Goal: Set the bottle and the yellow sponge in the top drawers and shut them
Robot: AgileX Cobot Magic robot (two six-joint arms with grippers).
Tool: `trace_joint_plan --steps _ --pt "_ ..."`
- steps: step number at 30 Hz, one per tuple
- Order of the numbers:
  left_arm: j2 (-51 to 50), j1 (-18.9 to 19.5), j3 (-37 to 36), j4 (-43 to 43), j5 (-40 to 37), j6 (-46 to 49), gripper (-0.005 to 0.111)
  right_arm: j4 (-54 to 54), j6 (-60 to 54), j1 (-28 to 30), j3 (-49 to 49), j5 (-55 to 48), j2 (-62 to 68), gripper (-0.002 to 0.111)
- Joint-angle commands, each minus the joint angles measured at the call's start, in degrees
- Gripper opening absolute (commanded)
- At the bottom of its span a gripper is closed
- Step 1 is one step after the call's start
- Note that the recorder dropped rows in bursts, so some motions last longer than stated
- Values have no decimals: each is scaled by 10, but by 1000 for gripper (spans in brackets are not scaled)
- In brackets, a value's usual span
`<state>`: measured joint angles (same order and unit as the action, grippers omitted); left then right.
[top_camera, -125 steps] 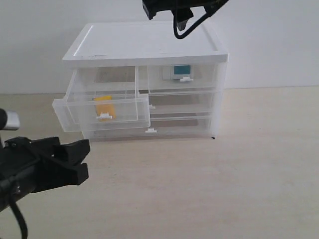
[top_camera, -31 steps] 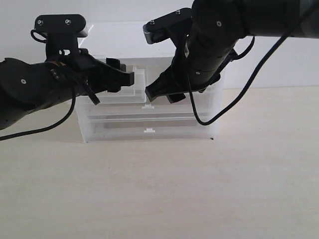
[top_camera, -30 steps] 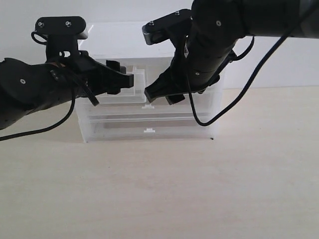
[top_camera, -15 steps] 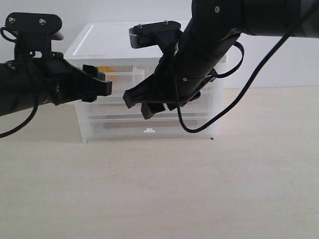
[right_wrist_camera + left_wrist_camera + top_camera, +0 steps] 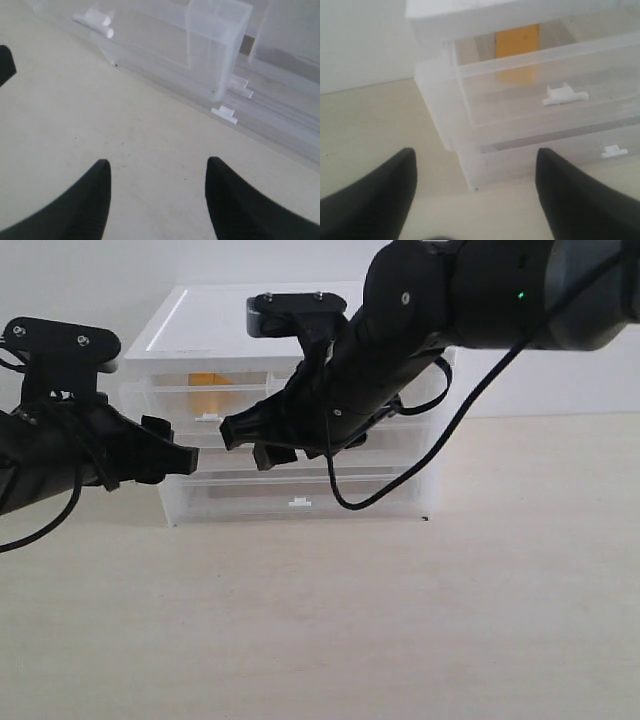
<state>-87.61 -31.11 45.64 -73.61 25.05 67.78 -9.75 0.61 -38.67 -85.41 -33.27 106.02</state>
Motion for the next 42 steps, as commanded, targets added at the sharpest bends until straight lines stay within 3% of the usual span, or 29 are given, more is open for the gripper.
trace_joint_plan --steps 1,13,25,38,42 --pt "-17 2 -2 50 34 -47 64 2 3 2 3 53 17 50" --pt "-102 16 70 86 78 -66 64 22 7 4 1 162 19 50" --pt "-123 68 125 105 60 -66 64 31 8 4 1 249 39 50" --pt "-173 79 180 107 49 -60 64 31 4 4 -21 276 65 50" --pt "-170 79 180 74 49 -5 64 31 4 4 -21 266 59 50"
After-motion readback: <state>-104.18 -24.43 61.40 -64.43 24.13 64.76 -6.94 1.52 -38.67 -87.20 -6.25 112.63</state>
